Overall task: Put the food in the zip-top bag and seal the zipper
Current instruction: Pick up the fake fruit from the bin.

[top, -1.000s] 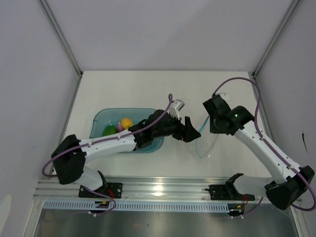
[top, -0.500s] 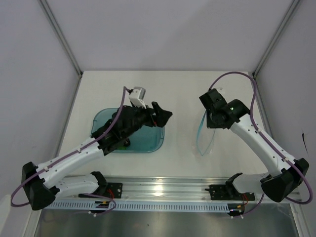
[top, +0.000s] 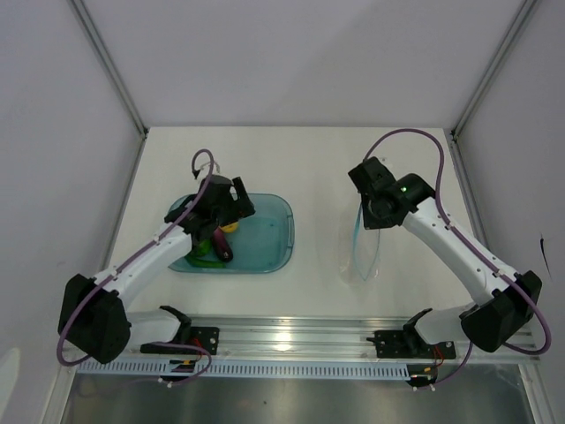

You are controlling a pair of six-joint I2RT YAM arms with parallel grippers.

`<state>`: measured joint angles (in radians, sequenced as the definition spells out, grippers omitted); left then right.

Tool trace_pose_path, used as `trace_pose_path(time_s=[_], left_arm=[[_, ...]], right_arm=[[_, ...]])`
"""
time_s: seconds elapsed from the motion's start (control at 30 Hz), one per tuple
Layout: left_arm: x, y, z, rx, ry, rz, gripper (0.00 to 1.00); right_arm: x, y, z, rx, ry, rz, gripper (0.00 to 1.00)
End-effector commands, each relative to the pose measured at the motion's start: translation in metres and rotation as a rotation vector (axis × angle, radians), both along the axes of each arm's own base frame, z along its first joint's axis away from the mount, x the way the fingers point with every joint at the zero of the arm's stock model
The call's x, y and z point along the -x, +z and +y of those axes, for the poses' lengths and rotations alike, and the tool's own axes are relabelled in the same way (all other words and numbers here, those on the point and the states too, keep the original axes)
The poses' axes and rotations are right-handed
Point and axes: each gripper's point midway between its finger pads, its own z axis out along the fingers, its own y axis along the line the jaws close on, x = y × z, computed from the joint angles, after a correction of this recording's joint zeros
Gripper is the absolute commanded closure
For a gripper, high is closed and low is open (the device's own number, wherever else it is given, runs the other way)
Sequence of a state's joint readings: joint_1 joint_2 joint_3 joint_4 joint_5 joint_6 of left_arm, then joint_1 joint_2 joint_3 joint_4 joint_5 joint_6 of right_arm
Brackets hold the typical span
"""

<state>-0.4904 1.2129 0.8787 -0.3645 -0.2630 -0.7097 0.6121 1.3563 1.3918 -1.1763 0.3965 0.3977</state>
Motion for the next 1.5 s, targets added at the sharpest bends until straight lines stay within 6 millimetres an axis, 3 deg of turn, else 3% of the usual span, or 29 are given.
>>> trace_pose_path(time_s=[0.0, 0.1, 0.33, 0.6, 0.97, 1.27, 1.47], left_arm=[[-0.008, -0.019, 0.022, -0.025, 0.106, 0.090, 0.01], [-0.014, -0.035, 0.038, -0.107, 0.172, 0.162, 0.00], [-0.017, -0.056, 0.041, -0.154, 0.219, 0.249, 0.00], [-0.027, -0.062, 0.049, -0.182, 0.255, 0.260, 0.01], [-0.047, -0.075, 0.044, -0.151, 0.246, 0.277, 0.11], [-0.052, -0.093, 0.039, -0.143, 0.225, 0.310, 0.33], [-0.052, -0.093, 0.038, -0.142, 0.194, 0.299, 0.56]], right_arm=[[-0.008, 0.013, 0.007, -0.018, 0.026, -0.039, 1.00], [-0.008, 0.013, 0.006, -0.015, 0.029, -0.043, 1.00], [-0.007, 0.008, 0.007, -0.018, 0.033, -0.031, 1.00], [-0.006, 0.006, 0.007, -0.014, 0.034, -0.028, 1.00], [-0.007, 0.005, 0.009, -0.021, 0.036, -0.025, 1.00], [-0.008, 0.005, 0.008, -0.012, 0.028, -0.024, 1.00], [-0.011, 0.001, 0.011, -0.010, 0.029, -0.017, 1.00]])
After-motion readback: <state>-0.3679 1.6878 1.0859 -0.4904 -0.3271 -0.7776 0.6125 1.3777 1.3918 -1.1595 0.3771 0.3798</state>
